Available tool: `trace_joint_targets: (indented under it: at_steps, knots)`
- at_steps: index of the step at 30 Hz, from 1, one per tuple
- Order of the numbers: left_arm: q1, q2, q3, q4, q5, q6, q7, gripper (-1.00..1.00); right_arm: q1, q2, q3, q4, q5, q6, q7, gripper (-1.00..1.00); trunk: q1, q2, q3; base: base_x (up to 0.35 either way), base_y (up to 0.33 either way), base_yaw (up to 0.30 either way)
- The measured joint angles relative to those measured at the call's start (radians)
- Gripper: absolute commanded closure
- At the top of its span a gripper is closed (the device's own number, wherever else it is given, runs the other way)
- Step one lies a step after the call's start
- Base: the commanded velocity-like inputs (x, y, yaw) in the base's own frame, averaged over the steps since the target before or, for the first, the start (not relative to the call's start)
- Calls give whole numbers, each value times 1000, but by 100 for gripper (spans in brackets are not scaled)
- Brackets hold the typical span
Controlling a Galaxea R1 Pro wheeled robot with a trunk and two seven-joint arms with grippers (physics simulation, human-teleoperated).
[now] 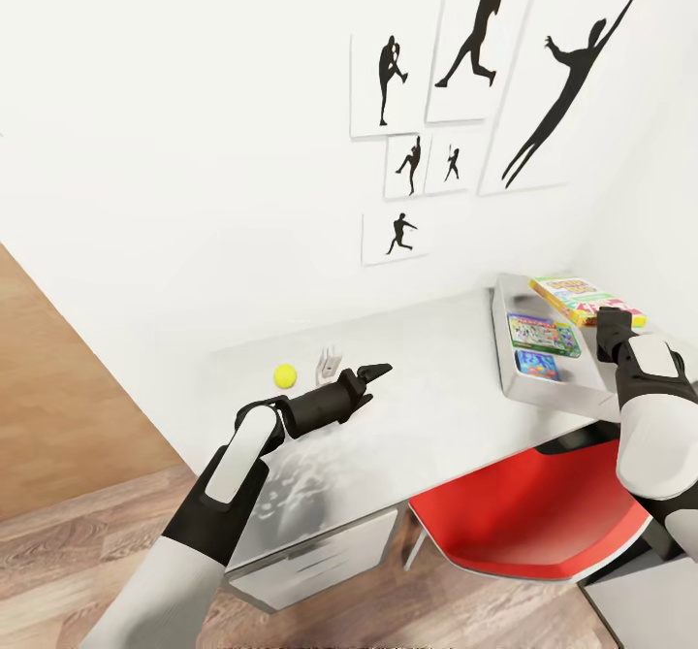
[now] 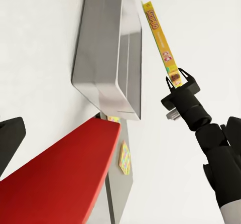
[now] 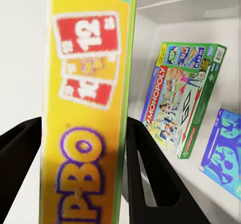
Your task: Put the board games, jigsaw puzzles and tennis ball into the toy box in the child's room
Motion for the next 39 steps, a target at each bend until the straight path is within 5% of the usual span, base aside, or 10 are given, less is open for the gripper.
trace_joint_targets:
  at_steps: [39]
  knots:
    - [0, -3, -8, 0, 2, -1, 0, -100, 0, -2, 1, 0, 1, 1, 0, 100, 0, 0, -62, 0, 0, 0]
